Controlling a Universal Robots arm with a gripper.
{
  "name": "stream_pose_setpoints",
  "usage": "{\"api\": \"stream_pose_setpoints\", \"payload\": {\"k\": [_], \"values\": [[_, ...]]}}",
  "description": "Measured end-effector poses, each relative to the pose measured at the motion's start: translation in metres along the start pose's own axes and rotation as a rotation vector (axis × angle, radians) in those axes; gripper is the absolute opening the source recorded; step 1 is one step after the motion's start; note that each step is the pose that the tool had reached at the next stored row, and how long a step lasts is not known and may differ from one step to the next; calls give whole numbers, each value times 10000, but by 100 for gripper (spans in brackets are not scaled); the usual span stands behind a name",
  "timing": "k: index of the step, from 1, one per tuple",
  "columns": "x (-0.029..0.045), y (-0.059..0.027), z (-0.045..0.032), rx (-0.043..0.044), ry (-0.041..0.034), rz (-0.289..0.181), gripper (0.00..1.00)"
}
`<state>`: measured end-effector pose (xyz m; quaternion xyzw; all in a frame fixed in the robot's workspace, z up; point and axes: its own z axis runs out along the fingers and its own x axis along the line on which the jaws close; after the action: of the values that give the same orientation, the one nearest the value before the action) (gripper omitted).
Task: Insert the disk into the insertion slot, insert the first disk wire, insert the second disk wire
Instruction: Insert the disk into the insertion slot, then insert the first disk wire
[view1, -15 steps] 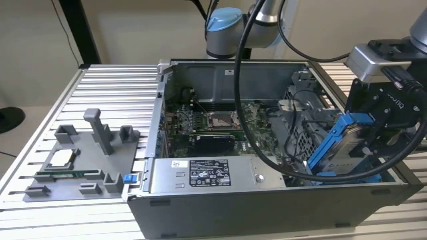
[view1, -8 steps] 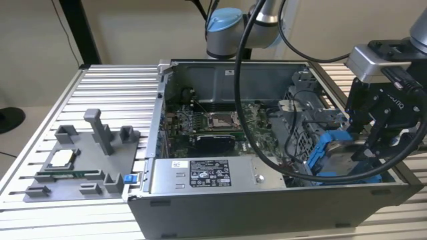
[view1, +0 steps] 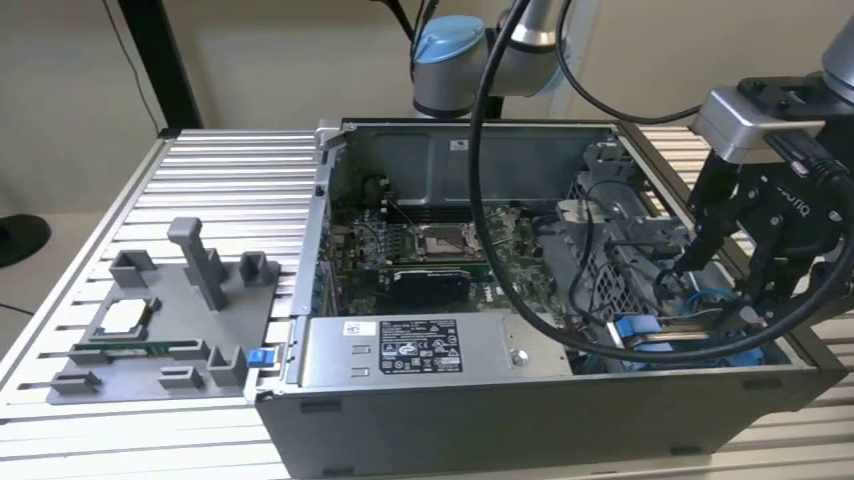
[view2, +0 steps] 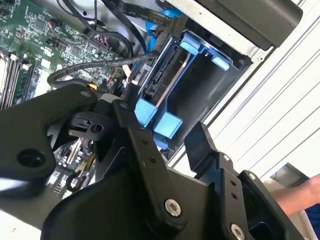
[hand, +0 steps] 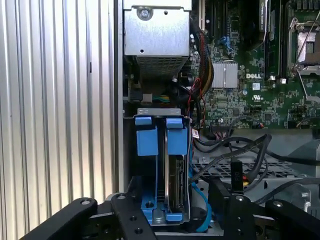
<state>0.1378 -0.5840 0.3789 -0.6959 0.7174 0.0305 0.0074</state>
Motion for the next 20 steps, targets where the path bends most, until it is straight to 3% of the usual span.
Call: {"api": "stream_pose_setpoints", "payload": {"k": [5,10,13,14,15,20], "values": [[-23,11,-111,22,-2,0,100],[-95,65,-107,75,-15,15,100],[-146,84,-104,71,-146,12,100],[-151,89,-104,68,-232,9,100],[-153,90,-103,63,-392,4,100],[-153,91,-97,34,-1298,-22,100]]}}
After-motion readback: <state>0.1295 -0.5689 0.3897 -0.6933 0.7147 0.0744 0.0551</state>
